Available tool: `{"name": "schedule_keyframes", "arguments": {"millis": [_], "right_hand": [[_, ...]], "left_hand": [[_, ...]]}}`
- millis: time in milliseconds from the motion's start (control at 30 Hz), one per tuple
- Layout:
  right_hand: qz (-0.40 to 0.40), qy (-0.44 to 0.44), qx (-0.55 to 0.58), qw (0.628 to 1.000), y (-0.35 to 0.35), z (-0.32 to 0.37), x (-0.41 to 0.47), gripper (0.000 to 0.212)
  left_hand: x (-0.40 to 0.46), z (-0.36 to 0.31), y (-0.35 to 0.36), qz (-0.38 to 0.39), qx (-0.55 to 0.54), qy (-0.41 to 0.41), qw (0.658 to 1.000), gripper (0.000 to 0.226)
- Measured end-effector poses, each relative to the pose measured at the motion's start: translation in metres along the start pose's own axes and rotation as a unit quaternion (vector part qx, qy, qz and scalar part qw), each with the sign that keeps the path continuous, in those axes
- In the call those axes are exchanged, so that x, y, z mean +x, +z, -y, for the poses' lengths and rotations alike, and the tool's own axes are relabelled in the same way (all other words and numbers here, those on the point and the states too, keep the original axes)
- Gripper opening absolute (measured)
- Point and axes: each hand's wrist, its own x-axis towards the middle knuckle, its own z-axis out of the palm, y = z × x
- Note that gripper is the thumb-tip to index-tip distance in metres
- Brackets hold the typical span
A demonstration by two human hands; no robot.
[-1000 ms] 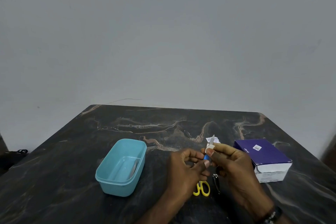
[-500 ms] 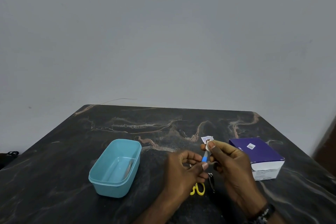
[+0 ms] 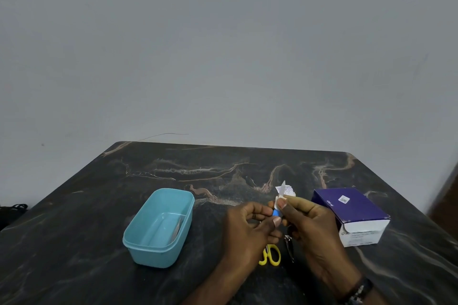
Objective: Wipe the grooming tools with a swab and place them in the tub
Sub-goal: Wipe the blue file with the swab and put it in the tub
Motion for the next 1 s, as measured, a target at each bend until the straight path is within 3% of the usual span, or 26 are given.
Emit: {"name": "schedule_keyframes", "arguments": {"millis": [333,633,1000], "right_hand": [[-0.039,-0.055,-0.039,0.997,-0.0078,0.0025,0.0037,0.011],[-0.009,0.005,0.011,1.000,-0.0025,-0.0060,0.0044,0.020],[-0.045,-0.034,0.003,0.998,-0.0081,-0.0001,0.0060,0.011]], "left_hand": [[-0.0027,0.0025,0.0016,0.039,0.008,-0.019,0.999,0.012],[-0.0020,-0.0009,0.0014,-0.001,-0.013,-0.012,1.000,0.008],[-0.0057,0.0006,0.0047,0.030,-0.013,-0.026,0.999,0.010]]}}
